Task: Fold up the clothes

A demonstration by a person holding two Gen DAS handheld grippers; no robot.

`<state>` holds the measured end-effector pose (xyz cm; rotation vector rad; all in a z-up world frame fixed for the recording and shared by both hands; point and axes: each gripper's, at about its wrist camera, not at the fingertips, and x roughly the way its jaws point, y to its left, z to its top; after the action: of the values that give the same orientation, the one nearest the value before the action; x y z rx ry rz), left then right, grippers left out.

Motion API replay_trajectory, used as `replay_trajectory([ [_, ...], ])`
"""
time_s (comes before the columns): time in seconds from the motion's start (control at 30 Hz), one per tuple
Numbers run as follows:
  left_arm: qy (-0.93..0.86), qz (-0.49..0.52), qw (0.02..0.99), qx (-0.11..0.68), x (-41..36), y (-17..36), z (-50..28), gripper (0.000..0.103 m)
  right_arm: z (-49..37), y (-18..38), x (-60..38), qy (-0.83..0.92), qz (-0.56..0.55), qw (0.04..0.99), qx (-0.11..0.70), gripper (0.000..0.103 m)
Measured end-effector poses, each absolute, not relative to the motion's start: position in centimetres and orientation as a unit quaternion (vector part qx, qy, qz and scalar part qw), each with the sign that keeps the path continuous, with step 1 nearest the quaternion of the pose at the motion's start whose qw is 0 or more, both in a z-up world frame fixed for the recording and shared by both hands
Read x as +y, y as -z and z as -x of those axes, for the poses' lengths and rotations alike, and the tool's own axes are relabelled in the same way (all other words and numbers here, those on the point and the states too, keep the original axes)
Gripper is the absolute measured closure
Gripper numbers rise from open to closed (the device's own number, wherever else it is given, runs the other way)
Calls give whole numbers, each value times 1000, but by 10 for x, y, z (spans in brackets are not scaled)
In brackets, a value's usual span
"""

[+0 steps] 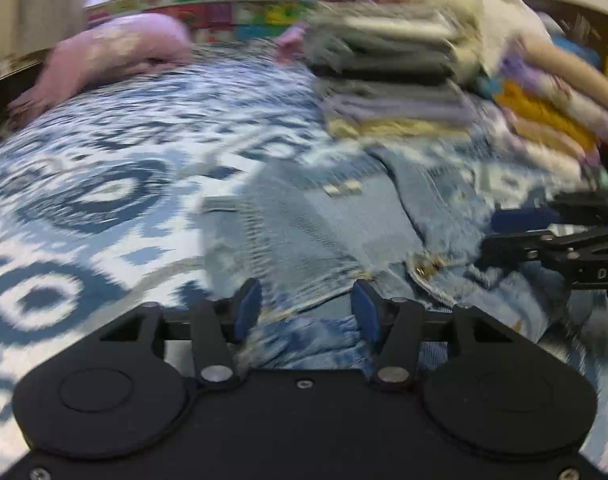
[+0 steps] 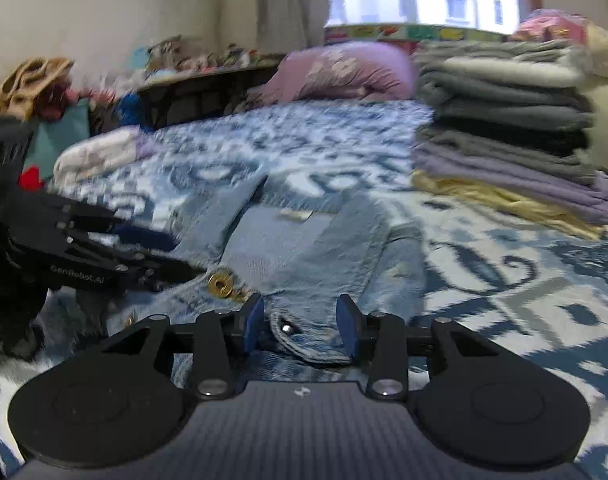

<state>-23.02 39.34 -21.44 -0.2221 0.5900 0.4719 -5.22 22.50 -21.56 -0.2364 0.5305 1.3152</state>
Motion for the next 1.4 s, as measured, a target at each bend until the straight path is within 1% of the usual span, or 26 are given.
replay_trajectory([
  [0.07,-236,138,922,274,391,208,246,51,42,211,210,-580,65,769,261,50],
  [0.1,-240,154,920,267,391,206,253,49,35,212,203,-568,34,771,284,40],
  [0.13,-242,177,917,262,392,205,260,47,27,216,197,-556,4,770,311,32],
  [0.2,-243,235,907,250,399,207,271,41,11,228,186,-532,-61,759,370,31],
  [0.27,-244,292,893,242,408,211,279,41,0,241,179,-519,-109,740,414,31],
  [0.37,-239,365,868,236,424,224,284,40,-5,256,178,-517,-149,714,448,30],
  [0.47,-229,399,856,235,434,235,283,38,-5,263,186,-526,-153,705,450,30],
  [0.5,-224,408,855,231,435,236,280,38,-5,265,190,-529,-153,703,450,31],
  [0.6,-209,432,849,220,440,241,271,39,-7,269,203,-537,-155,697,448,44],
  [0.67,-211,429,851,217,439,243,262,43,-7,272,210,-541,-160,694,448,49],
  [0.7,-215,420,854,220,436,243,258,53,-7,273,212,-541,-160,695,447,51],
  [0.73,-219,418,853,221,434,243,256,58,-6,272,213,-541,-159,695,446,54],
  [0.77,-219,429,849,218,433,243,257,67,-7,273,212,-542,-161,693,448,58],
  [0.8,-220,447,841,213,434,244,261,71,-9,274,212,-542,-168,687,453,65],
  [0.9,-223,484,820,210,425,237,276,74,-18,275,201,-527,-224,652,497,79],
  [0.97,-226,490,813,219,412,228,288,71,-15,268,186,-523,-245,629,520,78],
  [1.0,-230,482,816,222,407,227,291,60,-10,262,179,-524,-231,635,518,70],
  [1.03,-240,469,819,227,404,228,295,50,-6,259,176,-524,-211,649,510,56],
  [1.07,-250,458,821,231,404,230,297,44,-2,257,172,-521,-191,666,499,47],
  [1.1,-251,454,823,230,406,230,298,44,1,256,170,-516,-179,680,489,36],
  [1.13,-252,451,825,229,408,230,299,44,2,256,170,-514,-176,685,485,34],
  [1.17,-252,447,827,228,409,230,299,40,4,256,171,-516,-171,687,481,31],
  [1.2,-250,441,831,227,410,230,299,37,7,255,174,-524,-162,688,476,26],
  [1.23,-248,436,835,226,410,231,297,36,12,256,177,-532,-147,690,469,24],
  [1.33,-239,423,843,230,410,234,289,36,25,256,186,-552,-104,696,447,22],
  [1.4,-231,414,849,232,409,237,283,36,28,256,189,-559,-105,692,444,23],
])
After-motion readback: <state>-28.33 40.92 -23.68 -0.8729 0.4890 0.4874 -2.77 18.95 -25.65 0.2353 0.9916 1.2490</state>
